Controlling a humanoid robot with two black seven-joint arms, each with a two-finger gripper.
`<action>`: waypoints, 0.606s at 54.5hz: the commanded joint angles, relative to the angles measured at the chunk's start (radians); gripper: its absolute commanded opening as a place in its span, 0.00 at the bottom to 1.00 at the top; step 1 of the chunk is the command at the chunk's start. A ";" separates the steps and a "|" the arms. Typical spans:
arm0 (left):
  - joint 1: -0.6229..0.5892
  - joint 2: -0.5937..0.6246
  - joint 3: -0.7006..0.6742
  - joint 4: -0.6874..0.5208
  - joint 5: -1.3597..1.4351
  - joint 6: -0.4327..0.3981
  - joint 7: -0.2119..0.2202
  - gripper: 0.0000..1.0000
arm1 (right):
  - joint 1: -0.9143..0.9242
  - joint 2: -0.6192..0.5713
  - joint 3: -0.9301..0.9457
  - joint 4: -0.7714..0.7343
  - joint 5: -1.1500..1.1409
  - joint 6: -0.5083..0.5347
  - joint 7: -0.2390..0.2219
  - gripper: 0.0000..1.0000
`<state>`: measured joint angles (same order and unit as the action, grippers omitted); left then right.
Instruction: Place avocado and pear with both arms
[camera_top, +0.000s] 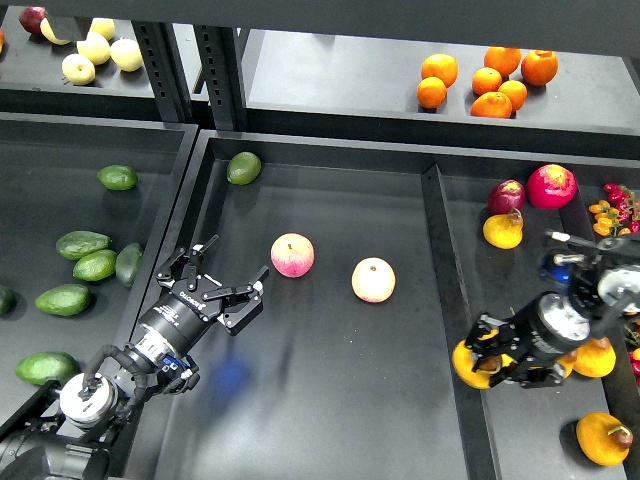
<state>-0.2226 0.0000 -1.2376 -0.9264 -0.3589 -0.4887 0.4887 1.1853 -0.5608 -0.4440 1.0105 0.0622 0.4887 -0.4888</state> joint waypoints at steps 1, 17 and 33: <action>0.000 0.000 0.001 0.000 0.000 0.000 0.000 0.99 | -0.033 -0.047 -0.005 -0.001 -0.009 0.000 0.000 0.22; 0.000 0.000 0.001 0.000 0.000 0.000 0.000 0.99 | -0.121 -0.076 -0.002 -0.015 -0.024 0.000 0.000 0.22; 0.002 0.000 0.001 0.001 0.000 0.000 0.000 0.99 | -0.197 -0.065 0.007 -0.073 -0.068 0.000 0.000 0.24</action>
<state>-0.2221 0.0000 -1.2366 -0.9264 -0.3589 -0.4887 0.4887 1.0032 -0.6360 -0.4411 0.9647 0.0050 0.4886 -0.4888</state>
